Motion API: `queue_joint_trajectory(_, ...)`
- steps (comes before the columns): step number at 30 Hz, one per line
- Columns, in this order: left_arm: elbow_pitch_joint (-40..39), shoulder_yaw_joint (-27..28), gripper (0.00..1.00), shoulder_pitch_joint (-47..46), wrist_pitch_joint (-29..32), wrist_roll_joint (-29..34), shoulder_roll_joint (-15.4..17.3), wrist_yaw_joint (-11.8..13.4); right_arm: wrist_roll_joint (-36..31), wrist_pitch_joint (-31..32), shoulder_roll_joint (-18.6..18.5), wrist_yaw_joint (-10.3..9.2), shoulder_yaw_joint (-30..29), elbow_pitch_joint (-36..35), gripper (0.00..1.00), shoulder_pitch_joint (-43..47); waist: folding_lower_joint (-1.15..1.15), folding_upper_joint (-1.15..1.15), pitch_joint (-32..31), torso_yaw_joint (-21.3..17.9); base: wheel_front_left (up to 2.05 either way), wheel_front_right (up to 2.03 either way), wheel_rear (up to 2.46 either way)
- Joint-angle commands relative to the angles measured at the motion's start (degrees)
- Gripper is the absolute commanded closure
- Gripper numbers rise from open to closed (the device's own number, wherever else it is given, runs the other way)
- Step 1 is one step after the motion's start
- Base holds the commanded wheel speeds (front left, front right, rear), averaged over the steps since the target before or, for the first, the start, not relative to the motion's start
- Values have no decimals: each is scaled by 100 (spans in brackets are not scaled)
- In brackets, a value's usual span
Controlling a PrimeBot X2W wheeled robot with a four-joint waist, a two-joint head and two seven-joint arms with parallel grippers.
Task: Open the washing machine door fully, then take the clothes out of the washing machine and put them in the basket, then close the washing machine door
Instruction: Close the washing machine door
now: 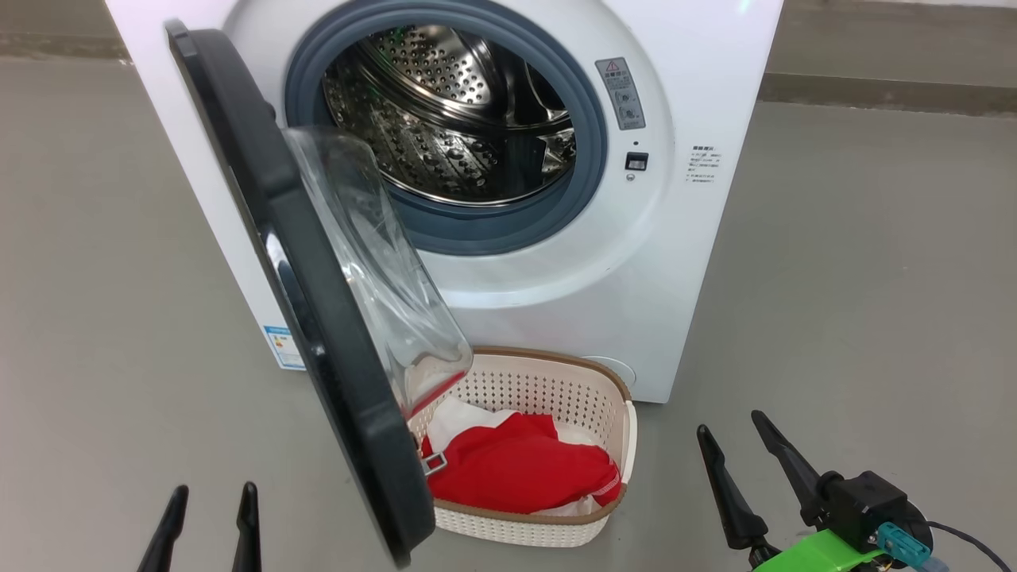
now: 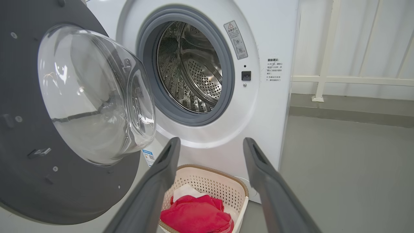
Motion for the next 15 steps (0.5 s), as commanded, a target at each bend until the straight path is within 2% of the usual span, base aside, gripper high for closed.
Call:
queue_joint_trajectory(1, -108, 224, 0, -95, -68, 54, 6, -63, 27, -37, -44, 36, 149, -134, 0, -127, 0, 0, -2, -4, 0, 0, 0)
queue_joint_trajectory(15, -29, 320, 0, -106, -69, 106, -84, -128, 25, -37, -44, 36, 145, -102, 0, -146, 0, 0, 12, -6, 0, 0, 0)
